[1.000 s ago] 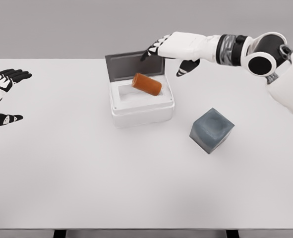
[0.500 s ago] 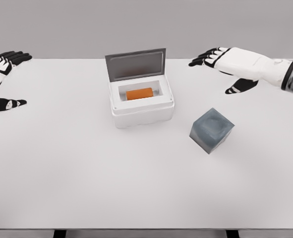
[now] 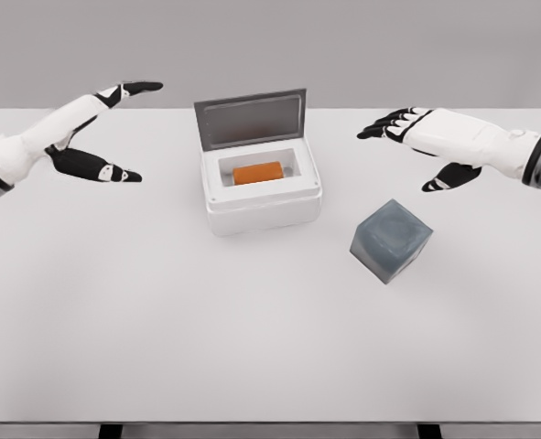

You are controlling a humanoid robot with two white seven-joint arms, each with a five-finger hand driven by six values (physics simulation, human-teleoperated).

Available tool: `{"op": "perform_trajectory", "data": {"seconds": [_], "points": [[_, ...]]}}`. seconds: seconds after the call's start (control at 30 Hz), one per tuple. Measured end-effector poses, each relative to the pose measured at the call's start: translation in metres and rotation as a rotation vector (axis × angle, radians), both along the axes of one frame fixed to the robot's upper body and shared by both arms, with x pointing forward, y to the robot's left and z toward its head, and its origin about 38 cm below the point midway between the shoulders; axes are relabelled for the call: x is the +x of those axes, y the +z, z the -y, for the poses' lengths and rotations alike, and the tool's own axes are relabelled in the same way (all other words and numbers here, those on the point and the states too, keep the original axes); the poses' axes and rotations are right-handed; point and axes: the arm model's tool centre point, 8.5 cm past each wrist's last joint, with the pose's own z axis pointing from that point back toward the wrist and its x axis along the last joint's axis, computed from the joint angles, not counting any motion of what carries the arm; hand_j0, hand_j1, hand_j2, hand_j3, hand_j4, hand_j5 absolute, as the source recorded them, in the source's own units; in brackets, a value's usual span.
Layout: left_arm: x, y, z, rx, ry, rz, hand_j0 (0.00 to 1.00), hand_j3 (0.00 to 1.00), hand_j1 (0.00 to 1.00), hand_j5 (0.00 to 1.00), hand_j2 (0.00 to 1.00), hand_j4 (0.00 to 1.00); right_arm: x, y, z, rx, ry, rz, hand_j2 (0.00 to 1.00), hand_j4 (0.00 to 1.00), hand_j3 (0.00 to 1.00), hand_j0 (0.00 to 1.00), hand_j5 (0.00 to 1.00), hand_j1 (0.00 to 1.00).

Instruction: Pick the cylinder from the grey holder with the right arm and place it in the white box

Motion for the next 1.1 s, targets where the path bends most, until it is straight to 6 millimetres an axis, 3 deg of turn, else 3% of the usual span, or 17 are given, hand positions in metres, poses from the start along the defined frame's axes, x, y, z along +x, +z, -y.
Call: {"op": "perform_trajectory", "data": {"seconds": [0.1, 0.43, 0.77, 1.1], "points": [[0.023, 0.002, 0.003, -0.070, 0.016, -0.112, 1.00, 1.00, 1.00, 1.00, 1.00, 1.00, -0.002, 0.002, -0.002, -0.003, 0.009, 0.007, 1.00, 1.00, 1.00, 1.00, 1.00, 1.00], [0.071, -0.031, 0.021, -0.222, 0.121, -0.409, 1.00, 1.00, 1.00, 1.00, 1.00, 1.00, -0.004, 0.005, -0.005, -0.002, 0.016, 0.015, 1.00, 1.00, 1.00, 1.00, 1.00, 1.00], [0.090, -0.055, 0.042, -0.306, 0.151, -0.549, 1.00, 1.00, 1.00, 1.00, 1.00, 1.00, -0.006, 0.010, -0.005, -0.009, 0.021, 0.026, 1.00, 1.00, 1.00, 1.00, 1.00, 1.00], [0.092, -0.085, 0.057, -0.326, 0.164, -0.628, 1.00, 1.00, 1.00, 1.00, 1.00, 1.00, -0.007, 0.010, -0.002, -0.017, 0.019, 0.026, 1.00, 1.00, 1.00, 1.00, 1.00, 1.00]]}}
